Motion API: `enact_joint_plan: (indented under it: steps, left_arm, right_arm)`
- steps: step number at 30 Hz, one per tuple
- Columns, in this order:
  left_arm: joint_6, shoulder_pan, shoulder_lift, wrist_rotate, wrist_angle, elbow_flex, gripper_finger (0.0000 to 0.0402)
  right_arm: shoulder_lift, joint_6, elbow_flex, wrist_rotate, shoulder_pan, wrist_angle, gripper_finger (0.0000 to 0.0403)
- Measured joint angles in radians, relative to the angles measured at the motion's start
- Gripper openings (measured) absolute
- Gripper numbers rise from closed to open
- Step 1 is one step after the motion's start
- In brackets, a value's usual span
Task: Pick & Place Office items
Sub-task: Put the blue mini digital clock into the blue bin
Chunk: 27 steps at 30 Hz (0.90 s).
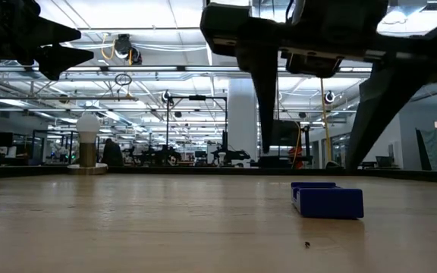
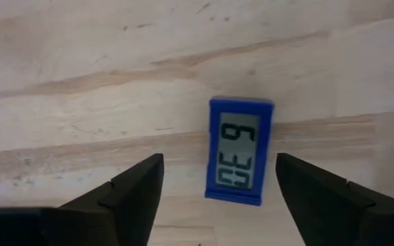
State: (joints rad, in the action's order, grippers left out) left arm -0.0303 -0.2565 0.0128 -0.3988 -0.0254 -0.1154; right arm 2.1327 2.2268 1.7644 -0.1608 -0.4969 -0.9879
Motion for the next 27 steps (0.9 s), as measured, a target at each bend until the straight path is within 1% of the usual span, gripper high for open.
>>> enact_joint_plan:
  steps: [3, 10, 24, 27]
  left_arm:
    - [0.000, 0.000, 0.000, 0.000, 0.000, 0.000, 0.0294]
    - [0.000, 0.000, 0.000, 0.000, 0.000, 0.000, 0.0294]
    - [0.000, 0.000, 0.000, 0.000, 0.000, 0.000, 0.0294]
    - [0.000, 0.000, 0.000, 0.000, 0.000, 0.000, 0.0294]
  right_arm:
    - [0.000, -0.031, -0.021, -0.001, 0.000, 0.044, 0.0294]
    - [0.000, -0.069, -0.046, -0.002, 0.006, 0.050, 0.0321]
    - [0.000, -0.102, -0.090, 0.002, 0.017, 0.064, 0.0322]
    - [0.000, -0.120, -0.107, 0.003, 0.026, 0.090, 0.0321]
